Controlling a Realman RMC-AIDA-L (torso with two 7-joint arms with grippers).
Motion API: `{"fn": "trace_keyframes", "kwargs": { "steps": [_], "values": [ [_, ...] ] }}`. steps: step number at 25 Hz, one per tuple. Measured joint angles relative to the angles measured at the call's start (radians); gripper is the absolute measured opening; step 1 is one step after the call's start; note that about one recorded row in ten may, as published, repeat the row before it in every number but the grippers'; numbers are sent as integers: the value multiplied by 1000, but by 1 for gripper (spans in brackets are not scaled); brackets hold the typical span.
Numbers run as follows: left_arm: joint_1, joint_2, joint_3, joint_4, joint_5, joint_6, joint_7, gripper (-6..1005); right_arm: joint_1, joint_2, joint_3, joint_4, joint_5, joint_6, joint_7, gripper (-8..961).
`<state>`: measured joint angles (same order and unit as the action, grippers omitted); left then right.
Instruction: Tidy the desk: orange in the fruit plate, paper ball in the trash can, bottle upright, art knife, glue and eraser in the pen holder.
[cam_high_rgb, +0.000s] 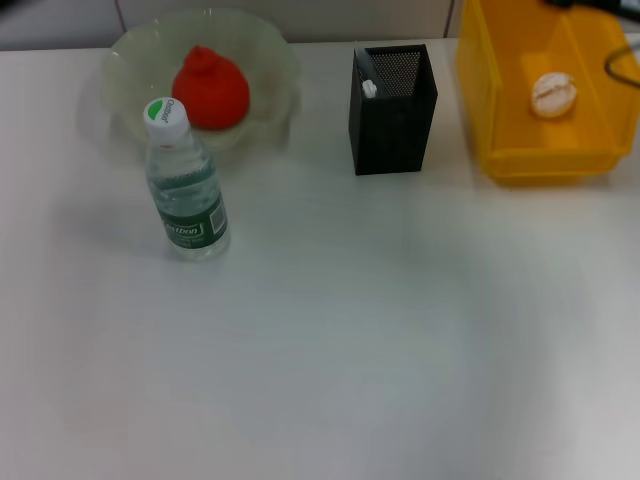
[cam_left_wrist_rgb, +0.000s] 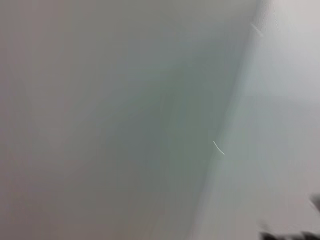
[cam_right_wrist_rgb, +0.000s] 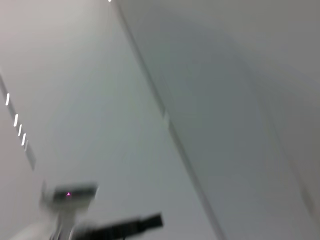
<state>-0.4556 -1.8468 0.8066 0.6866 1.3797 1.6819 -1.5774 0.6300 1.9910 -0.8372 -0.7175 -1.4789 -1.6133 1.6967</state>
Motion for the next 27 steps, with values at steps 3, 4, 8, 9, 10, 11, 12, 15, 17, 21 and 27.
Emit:
{"fn": "trace_keyframes", "kwargs": {
  "steps": [3, 4, 8, 9, 10, 11, 12, 15, 17, 21, 27],
  "values": [
    [-18, -1, 1, 40, 140, 67, -36, 522, 29, -4, -6, -35, -171, -35, 59, 638],
    [-26, -5, 3, 43, 185, 84, -41, 523, 42, 0, -6, -35, -221, -38, 66, 638],
    [-55, -33, 24, 31, 311, 103, -55, 524, 80, 36, -7, -44, -360, -39, 65, 638],
    [-58, -43, 25, 30, 325, 100, -54, 536, 89, 43, -8, -46, -388, -40, 63, 638],
    [-58, -51, 23, 30, 328, 98, -51, 547, 97, 45, -16, -46, -410, -43, 61, 638],
    [-56, -56, 22, 30, 329, 98, -48, 559, 102, 47, -27, -45, -422, -46, 60, 638],
    [-54, -61, 20, 30, 327, 98, -45, 563, 106, 48, -45, -44, -430, -49, 60, 638],
    [-52, -66, 26, 28, 331, 106, -45, 577, 118, 49, -97, -44, -434, -49, 60, 638],
    [-52, -68, 27, 27, 336, 108, -45, 586, 127, 52, -111, -44, -434, -48, 60, 638],
    [-52, -69, 27, 20, 342, 111, -49, 578, 133, 57, -112, -45, -434, -44, 60, 638],
    [-55, -70, 28, 16, 346, 112, -54, 576, 137, 57, -113, -43, -434, -48, 61, 638]
  ]
}}
